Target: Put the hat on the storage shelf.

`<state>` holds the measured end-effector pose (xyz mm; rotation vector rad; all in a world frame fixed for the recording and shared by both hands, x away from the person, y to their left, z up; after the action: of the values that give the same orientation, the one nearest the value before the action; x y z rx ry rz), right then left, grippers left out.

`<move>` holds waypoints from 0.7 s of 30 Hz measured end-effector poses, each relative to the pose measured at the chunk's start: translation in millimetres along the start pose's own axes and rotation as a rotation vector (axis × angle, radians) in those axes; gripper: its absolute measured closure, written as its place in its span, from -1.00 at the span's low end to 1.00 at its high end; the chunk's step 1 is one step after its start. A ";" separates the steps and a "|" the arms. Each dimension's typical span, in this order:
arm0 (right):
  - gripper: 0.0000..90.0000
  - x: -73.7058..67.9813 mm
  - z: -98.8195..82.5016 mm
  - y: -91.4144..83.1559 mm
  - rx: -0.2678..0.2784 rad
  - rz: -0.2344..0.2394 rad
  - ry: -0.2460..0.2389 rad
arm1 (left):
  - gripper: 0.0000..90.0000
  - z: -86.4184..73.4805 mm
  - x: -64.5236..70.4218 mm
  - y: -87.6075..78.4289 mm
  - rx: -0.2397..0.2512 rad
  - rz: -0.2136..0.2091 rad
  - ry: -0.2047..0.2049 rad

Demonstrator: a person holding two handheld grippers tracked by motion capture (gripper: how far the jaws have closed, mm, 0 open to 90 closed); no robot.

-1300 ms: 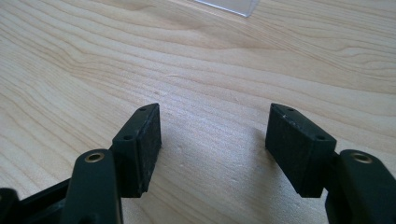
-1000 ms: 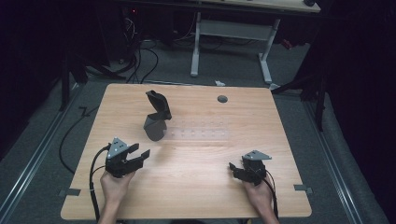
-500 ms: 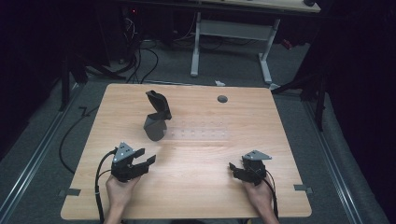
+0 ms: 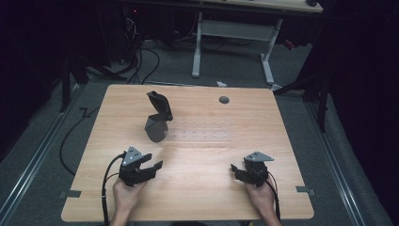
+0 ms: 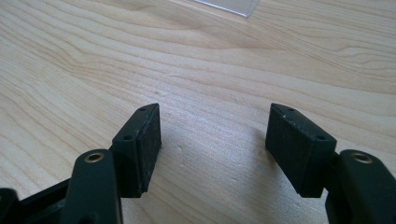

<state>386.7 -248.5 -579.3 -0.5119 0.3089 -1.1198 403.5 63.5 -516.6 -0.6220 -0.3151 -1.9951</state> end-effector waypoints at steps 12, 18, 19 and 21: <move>-0.20 0.0 0.0 0.0 0.000 0.000 0.000 | -0.04 -20.9 4.8 8.3 -0.044 0.007 0.034; -0.20 -0.1 0.0 0.0 0.000 0.000 0.000 | -0.06 -33.1 4.5 14.0 -0.068 0.019 0.062; -0.20 -0.1 0.0 0.0 0.000 0.000 0.001 | -0.07 -34.9 4.0 14.9 -0.070 0.023 0.069; -0.20 -0.1 0.0 0.0 0.000 0.001 0.000 | -0.07 -37.7 3.3 16.5 -0.070 0.032 0.077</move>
<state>386.7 -248.4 -579.3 -0.5121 0.3088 -1.1191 405.6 35.5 -547.0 -0.5897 -0.1880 -2.0007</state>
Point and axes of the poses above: each handheld gripper's, and its own axes: y roughly forward along the jaws, z roughly out of its top, x roughly to its right, the point moved 7 cm from there along y, roughly forward along the jaws, and after that the axes turned 11 degrees about x, right-handed, at the moved point
